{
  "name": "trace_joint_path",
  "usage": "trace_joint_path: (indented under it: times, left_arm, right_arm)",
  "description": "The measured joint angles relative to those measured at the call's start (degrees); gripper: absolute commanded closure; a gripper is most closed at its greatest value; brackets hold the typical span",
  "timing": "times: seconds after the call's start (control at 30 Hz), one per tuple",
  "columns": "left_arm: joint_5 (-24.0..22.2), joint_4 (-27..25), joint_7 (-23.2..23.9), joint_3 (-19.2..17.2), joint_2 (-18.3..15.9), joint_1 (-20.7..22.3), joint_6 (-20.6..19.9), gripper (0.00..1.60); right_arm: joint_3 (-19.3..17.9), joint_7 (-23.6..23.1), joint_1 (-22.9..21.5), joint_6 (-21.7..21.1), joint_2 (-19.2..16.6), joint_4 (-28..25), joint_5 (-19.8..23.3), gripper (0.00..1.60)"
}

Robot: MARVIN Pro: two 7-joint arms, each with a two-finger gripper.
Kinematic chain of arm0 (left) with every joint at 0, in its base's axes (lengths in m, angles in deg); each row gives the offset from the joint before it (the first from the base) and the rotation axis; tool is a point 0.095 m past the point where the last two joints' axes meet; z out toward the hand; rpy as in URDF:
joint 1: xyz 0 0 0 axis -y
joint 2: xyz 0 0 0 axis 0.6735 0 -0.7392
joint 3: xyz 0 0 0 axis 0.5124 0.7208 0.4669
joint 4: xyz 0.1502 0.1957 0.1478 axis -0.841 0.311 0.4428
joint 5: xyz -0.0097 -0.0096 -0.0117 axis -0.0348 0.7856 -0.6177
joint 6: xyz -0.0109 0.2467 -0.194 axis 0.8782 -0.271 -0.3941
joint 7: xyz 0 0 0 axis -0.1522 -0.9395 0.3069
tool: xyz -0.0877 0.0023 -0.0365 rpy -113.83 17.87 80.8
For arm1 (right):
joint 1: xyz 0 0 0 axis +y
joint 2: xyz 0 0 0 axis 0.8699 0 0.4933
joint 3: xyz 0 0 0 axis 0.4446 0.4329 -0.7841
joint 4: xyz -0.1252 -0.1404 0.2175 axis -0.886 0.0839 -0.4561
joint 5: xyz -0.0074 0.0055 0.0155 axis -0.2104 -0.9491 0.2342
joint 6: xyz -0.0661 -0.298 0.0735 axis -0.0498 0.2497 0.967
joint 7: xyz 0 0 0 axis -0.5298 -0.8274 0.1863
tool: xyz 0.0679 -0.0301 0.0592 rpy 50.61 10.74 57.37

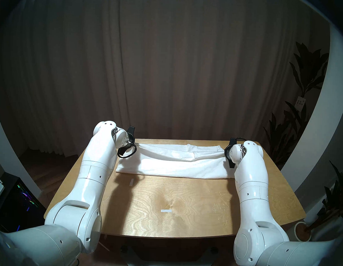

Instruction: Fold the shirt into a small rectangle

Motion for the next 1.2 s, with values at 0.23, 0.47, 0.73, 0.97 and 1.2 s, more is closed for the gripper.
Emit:
trace_joint_path:
  times: [0.23,0.47,0.73,0.97,1.2]
  left_arm:
    - [0.7,4.3,0.5,0.3,0.3,3.0,0.8,1.6]
    - [1.2,7.5,0.8,0.6,0.7,5.3,1.4,1.6]
    - [1.7,11.0,1.1,1.1,1.3,7.5,2.1,1.6]
    - [2.3,14.4,1.5,1.5,1.7,9.2,2.7,1.6]
    - [2.9,17.3,1.8,1.7,1.8,10.7,3.3,1.6]
  right_arm:
    - [-0.2,0.0,-2.3,1.0,-0.4,2.8,-0.2,1.6]
    - [-0.9,0.1,-4.5,2.0,-0.4,4.8,-0.2,1.6]
    - [-1.9,0.5,-7.3,3.5,-0.4,6.9,0.1,1.6]
    - [-2.6,0.8,-9.8,4.9,-0.1,8.8,1.0,1.6]
    - [-3.2,0.9,-11.5,6.3,0.6,11.0,1.9,1.6]
